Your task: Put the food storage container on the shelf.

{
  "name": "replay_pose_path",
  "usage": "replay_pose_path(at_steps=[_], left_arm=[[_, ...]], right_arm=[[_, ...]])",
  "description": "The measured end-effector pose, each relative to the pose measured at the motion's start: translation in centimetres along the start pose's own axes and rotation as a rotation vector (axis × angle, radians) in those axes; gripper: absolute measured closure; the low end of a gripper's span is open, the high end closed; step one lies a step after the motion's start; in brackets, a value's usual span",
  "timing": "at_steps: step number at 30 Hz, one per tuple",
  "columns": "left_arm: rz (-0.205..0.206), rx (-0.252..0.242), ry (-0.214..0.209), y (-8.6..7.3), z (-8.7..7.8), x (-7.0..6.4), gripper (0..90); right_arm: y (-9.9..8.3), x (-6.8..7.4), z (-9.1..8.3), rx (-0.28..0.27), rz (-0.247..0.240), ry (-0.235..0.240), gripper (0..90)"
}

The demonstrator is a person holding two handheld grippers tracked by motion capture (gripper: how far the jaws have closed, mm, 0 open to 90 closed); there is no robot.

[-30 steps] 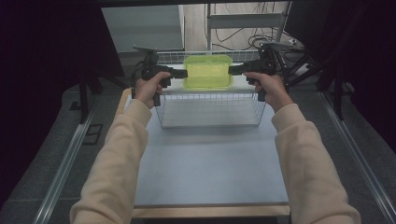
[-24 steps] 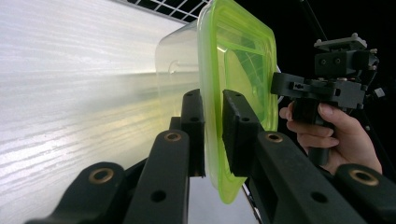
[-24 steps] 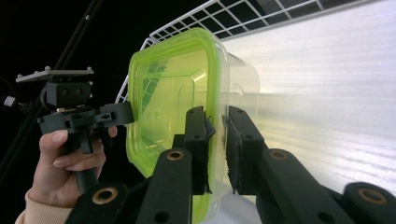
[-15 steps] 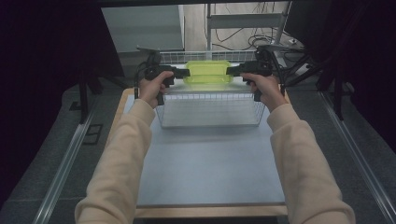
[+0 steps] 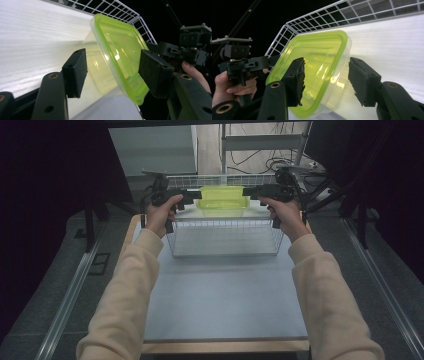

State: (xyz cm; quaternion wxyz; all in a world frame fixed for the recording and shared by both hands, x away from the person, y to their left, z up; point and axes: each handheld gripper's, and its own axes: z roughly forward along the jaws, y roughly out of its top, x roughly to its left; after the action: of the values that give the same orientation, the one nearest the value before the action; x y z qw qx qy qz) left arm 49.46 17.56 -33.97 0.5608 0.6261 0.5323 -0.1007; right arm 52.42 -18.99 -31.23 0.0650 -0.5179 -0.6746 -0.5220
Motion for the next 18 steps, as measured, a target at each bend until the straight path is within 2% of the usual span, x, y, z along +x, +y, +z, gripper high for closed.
replay_pose_path(at_steps=[5,7,12,18], left_arm=[[0.009,-0.008,0.006,-0.8,-1.1,-0.5,37.8],[0.015,-0.010,-0.006,-1.3,-1.5,-0.7,37.6],[0.054,-0.007,0.007,-2.3,-2.2,-1.4,37.1],[0.105,-0.005,0.002,-4.3,-3.4,-3.1,36.7]], right_arm=[[-0.7,0.7,-0.8,0.005,-0.026,0.015,43.8],[-1.0,0.9,-1.2,0.011,-0.035,0.024,42.8],[-1.9,1.2,-2.0,0.006,-0.047,0.049,42.0],[-3.9,2.0,-3.5,0.013,-0.101,0.062,40.4]])
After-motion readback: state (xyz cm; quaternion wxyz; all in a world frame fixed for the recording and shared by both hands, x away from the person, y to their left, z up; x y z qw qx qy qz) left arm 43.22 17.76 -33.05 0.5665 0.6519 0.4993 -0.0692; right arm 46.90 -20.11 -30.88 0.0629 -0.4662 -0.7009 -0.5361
